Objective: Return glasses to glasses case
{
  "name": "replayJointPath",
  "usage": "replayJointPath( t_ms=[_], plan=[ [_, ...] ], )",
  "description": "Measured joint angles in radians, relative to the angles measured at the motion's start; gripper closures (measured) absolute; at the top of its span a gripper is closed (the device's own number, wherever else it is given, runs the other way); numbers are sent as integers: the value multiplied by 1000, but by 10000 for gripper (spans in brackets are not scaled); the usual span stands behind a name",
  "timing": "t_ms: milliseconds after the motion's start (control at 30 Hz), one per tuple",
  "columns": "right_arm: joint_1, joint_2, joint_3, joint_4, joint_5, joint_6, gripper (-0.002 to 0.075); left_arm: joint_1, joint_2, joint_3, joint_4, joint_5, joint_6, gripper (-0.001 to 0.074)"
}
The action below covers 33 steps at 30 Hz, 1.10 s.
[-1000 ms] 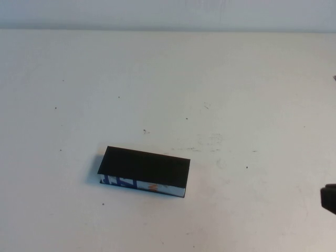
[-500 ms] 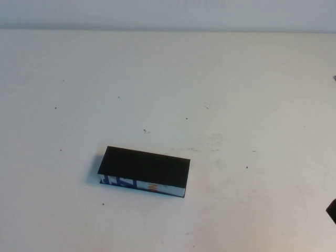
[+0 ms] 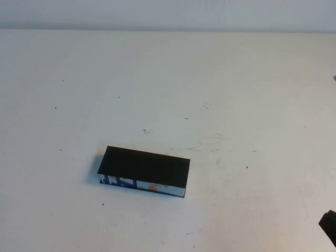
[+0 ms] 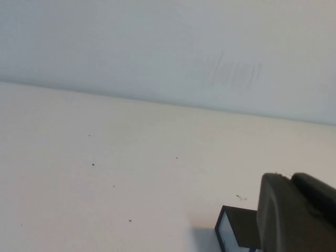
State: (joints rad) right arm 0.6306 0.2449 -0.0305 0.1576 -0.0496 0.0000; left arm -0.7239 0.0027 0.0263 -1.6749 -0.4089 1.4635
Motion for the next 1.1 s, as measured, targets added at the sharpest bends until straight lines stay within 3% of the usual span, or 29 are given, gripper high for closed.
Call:
replayJointPath(
  t_ms=[100,333,467,733,1100],
  plan=[
    [-49,-16,0,0,6,-13,737,0,0,0,0,0,0,736],
    [-416,-79,0,-2,181,-16,737,0,0,0,-1,-14,0,736],
    [-538,-199,0,12,345,-26,737,0,0,0,-4,-15,0,736],
    [-577,-253,55,130,403,-185,737,0,0,0,-6,-17,0,736],
    [-577,-253,57,216,413,-196,737,0,0,0,-6,-19,0,736]
  ],
)
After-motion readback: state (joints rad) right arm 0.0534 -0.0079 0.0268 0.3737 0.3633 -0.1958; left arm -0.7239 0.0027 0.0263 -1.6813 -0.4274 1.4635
